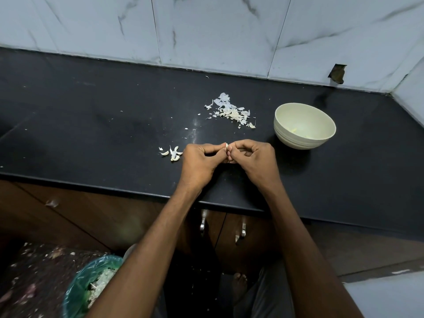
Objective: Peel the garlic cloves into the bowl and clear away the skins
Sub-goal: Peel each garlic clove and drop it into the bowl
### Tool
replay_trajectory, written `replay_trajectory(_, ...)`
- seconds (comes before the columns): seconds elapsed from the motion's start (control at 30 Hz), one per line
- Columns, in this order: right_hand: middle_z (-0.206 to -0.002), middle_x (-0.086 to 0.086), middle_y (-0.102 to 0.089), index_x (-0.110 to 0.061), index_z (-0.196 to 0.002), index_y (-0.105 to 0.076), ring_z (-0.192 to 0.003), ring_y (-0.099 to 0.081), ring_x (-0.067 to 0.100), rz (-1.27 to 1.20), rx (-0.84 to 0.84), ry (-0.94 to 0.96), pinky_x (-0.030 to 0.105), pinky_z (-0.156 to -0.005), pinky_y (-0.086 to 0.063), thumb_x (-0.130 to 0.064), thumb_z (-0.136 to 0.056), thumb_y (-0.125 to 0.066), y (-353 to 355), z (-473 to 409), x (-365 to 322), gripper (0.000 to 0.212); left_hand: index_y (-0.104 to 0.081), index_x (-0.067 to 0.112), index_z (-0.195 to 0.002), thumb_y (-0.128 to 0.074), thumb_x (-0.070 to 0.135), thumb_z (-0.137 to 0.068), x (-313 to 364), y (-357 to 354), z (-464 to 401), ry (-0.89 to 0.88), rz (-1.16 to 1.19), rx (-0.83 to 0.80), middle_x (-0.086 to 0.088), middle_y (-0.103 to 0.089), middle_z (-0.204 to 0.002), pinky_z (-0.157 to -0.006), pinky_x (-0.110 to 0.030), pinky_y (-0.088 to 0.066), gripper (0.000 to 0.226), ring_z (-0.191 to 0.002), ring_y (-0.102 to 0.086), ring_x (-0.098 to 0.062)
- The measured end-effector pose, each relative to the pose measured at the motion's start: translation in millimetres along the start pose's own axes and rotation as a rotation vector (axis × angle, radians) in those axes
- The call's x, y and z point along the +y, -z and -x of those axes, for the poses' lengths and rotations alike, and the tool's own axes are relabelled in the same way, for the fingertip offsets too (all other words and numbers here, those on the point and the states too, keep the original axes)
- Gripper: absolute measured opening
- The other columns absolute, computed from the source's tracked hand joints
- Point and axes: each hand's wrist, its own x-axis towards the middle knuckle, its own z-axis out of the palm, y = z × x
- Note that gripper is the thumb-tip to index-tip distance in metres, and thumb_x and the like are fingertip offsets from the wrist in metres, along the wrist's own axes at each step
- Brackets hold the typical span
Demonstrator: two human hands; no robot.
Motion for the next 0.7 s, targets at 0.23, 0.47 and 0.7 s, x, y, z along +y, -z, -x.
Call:
replay_trajectory(0.23, -0.077, 0.005, -0.077, 0.000, -0.096, -0.077, -0.068, -0.070, 0.013, -0.134, 0.025, -0.067, 0.025, -0.067, -0.060, 0.003, -0.095, -0.068, 1.3, -0.5, -4.5, 0.009, -0.079, -0.001, -0.106, -0.074, 0.000, -0.092, 9.2, 0.2, 0.8, 0.039, 0.153, -0.053, -0.014, -0.080, -0.091, -0.088, -0.036, -0.063, 0.015, -0.082, -0.076, -0.024)
replay_trajectory(0.47, -0.074, 0.001, -0.076, -0.006, -0.090, -0.076, -0.063, -0.067, 0.008, -0.163, 0.030, -0.112, 0.022, -0.059, -0.056, 0.002, -0.096, -0.066, 1.6, -0.4, -7.9, 0.015, -0.076, -0.007, -0.106, -0.069, -0.002, -0.095, 10.6, 2.2, -1.2, 0.075, 0.251, -0.106, -0.019, -0.077, -0.089, -0.080, -0.029, -0.062, 0.014, -0.078, -0.071, -0.023)
replay_trajectory(0.7, -0.081, 0.008, -0.078, -0.013, -0.088, -0.077, -0.071, -0.069, 0.018, -0.078, 0.016, -0.063, 0.025, -0.061, -0.057, 0.000, -0.094, -0.068, -0.6, 1.4, -6.3, 0.017, -0.075, -0.009, -0.103, -0.075, 0.004, -0.092, 9.9, 3.7, -3.4, 0.100, 0.269, -0.117, -0.022, -0.076, -0.091, -0.083, -0.032, -0.062, 0.017, -0.081, -0.071, -0.026)
